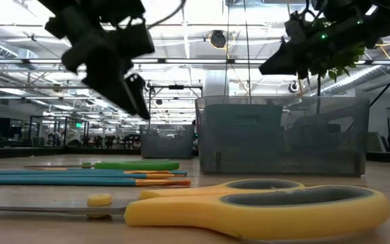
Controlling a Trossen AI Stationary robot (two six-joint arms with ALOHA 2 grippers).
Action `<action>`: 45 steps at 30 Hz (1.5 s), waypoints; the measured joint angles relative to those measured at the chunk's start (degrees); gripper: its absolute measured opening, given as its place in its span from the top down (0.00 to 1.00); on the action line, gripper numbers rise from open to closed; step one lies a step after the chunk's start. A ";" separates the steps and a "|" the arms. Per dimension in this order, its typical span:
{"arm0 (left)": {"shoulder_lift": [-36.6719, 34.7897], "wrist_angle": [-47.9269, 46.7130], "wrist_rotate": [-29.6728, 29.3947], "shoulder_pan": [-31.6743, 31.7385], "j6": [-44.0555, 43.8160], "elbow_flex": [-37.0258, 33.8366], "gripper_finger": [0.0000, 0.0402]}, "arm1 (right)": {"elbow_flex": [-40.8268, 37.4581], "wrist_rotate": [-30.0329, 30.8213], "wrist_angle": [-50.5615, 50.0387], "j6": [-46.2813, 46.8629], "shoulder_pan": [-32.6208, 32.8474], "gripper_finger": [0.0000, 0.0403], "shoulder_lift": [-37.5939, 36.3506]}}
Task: Pick & Place Paint Supplies
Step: Put the green scissors into the top black bin
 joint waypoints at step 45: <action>13.99 12.90 -11.41 -4.19 -5.38 0.22 0.23 | -2.56 7.53 3.88 1.75 15.43 0.81 0.00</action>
